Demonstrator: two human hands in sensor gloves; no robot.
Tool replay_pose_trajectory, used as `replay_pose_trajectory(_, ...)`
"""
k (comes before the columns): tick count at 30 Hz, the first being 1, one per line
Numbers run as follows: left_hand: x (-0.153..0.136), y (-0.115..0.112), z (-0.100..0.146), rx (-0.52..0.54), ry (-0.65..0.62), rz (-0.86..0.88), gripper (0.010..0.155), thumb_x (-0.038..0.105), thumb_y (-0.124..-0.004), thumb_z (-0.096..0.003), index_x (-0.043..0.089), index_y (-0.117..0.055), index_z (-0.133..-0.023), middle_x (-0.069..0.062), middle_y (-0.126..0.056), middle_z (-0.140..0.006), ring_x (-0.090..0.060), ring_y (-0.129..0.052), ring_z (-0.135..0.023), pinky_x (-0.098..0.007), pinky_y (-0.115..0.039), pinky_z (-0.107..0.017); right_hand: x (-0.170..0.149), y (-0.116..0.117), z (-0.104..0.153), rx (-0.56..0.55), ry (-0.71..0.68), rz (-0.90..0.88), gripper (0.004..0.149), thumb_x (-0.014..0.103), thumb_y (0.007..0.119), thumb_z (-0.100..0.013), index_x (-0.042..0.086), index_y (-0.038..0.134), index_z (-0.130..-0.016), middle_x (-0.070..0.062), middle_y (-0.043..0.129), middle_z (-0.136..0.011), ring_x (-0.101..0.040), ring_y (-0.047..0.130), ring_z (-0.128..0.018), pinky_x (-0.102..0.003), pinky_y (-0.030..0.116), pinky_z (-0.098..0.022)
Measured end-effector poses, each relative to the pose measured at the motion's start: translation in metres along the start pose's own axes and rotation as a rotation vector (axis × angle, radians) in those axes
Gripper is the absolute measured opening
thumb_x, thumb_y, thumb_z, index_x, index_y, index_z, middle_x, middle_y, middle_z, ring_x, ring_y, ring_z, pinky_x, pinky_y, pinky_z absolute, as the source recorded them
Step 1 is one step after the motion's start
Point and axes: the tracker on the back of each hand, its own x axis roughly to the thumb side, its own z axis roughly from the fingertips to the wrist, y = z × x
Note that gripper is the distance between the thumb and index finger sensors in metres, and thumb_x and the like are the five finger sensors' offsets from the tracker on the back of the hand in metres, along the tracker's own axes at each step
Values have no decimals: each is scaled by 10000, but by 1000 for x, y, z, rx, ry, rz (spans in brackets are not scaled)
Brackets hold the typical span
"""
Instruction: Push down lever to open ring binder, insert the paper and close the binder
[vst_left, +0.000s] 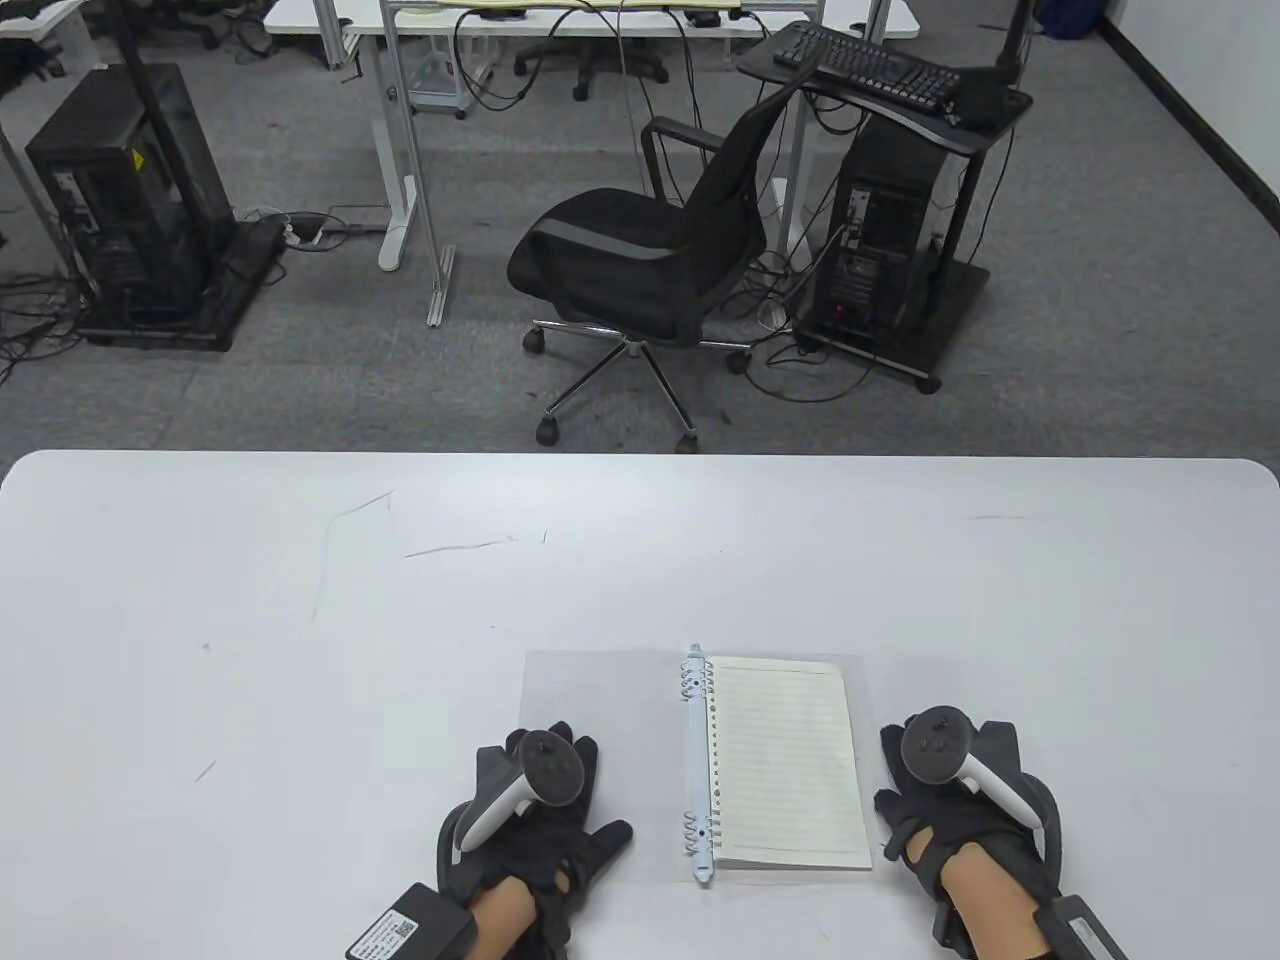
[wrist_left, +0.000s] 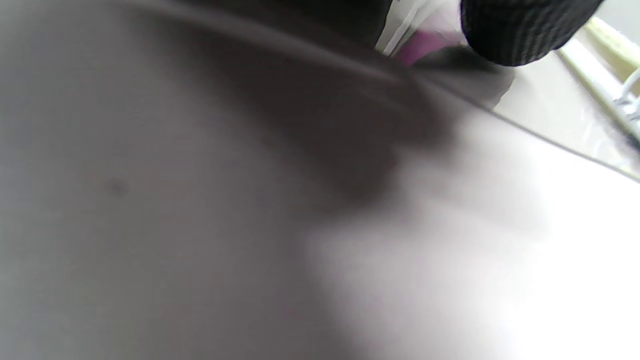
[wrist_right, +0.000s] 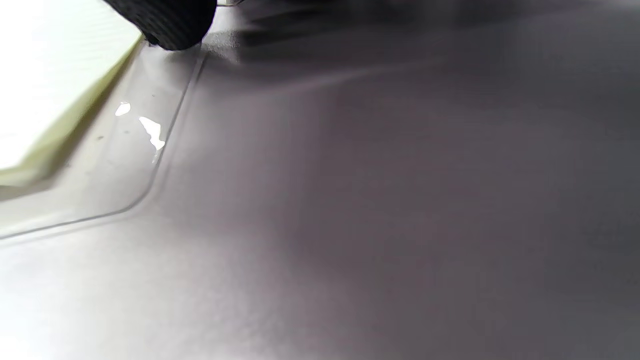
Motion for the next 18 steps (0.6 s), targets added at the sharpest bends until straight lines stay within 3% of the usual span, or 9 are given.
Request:
replay_pose_trajectory(4,-7,26,13,140,-71,242,842,674,-677,-446,455,-104,-1023,169,82,-1124,-253,174,-1022,-541,-1,-684,0,-2,-1,26,-5,1,700,440,646,-543,279,220,-1075,5,53,-1142,-375,-42,-981,-689,126,-633)
replay_pose_trajectory(8,-30,54,25,327,-10,337,864,602,-754,-470,425,-131,-1042,153,111,-1110,-267,173,-1030,-557,-10,-697,-2,-1,-2,52,-21,-18,735,478,657,-542,274,196,-1077,-1,26,-1135,-386,-31,-984,-687,145,-641)
replay_pose_trajectory(10,-46,61,23,375,63,355,850,548,-816,-473,362,-249,-1078,109,119,-1103,-296,158,-1036,-569,-29,-703,-3,-2,-2,54,-24,-37,715,457,639,-546,274,198,-1079,0,24,-1135,-391,-27,-986,-686,150,-645)
replay_pose_trajectory(11,-54,62,20,375,117,360,792,527,-841,-467,323,-373,-1073,51,94,-1117,-327,125,-1047,-577,-53,-709,-3,-2,-2,50,-25,-38,696,431,627,-549,273,207,-1080,-1,33,-1138,-392,-18,-990,-687,156,-647)
replay_pose_trajectory(14,-65,58,11,347,156,424,739,505,-875,-462,316,-450,-1036,9,78,-1126,-374,99,-1048,-591,-71,-712,-4,-3,-2,52,-24,-41,684,415,620,-550,273,215,-1083,-4,41,-1141,-397,-2,-997,-686,180,-659)
replay_pose_trajectory(18,-67,50,-1,272,177,380,846,547,-906,-423,316,-377,-1041,-21,139,-1096,-382,155,-1012,-563,5,-673,-3,-3,-3,50,-25,-39,686,417,621,-549,268,219,-1084,-9,46,-1142,-400,7,-998,-686,189,-660)
